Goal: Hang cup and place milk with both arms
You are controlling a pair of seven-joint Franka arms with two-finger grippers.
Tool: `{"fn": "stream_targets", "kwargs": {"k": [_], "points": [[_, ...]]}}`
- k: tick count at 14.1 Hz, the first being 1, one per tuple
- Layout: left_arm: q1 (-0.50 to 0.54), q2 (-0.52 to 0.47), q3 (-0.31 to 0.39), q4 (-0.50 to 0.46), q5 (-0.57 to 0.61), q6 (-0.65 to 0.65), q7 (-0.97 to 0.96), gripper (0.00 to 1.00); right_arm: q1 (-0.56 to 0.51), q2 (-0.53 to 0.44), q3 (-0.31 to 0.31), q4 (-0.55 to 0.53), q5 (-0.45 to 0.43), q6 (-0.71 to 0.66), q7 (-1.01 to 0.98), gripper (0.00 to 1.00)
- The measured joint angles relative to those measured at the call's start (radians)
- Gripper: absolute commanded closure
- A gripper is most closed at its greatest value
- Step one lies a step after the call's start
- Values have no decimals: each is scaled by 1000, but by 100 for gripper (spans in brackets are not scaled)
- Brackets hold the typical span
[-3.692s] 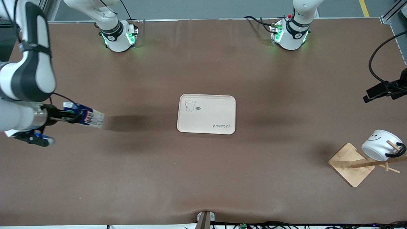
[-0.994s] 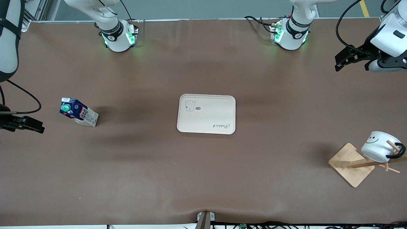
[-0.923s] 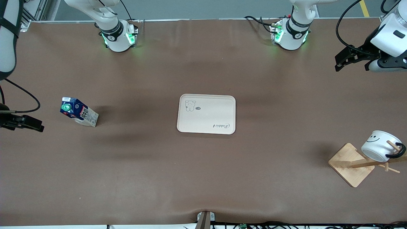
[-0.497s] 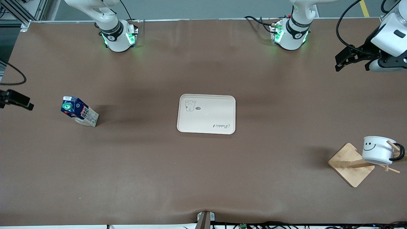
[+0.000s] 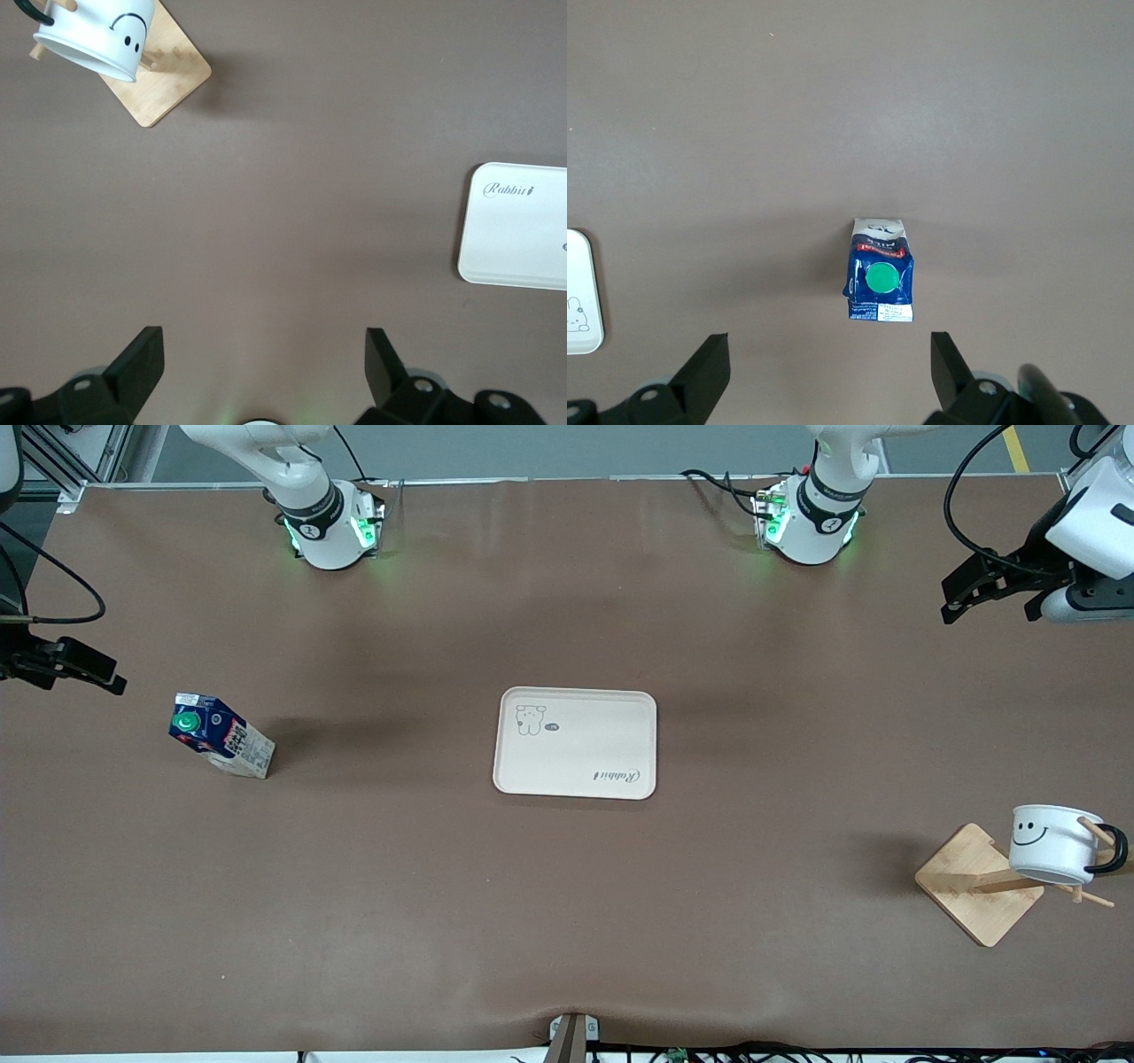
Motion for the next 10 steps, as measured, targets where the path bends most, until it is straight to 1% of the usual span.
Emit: {"fn": "stream_targets", "kwargs": {"k": [4, 10], "points": [[3, 5, 0, 32, 0, 0, 0, 0, 0, 0, 4, 0, -1, 14, 0, 0], [3, 13, 0, 37, 0, 0, 0, 0, 3, 0, 9, 2, -2, 20, 0, 0]]}}
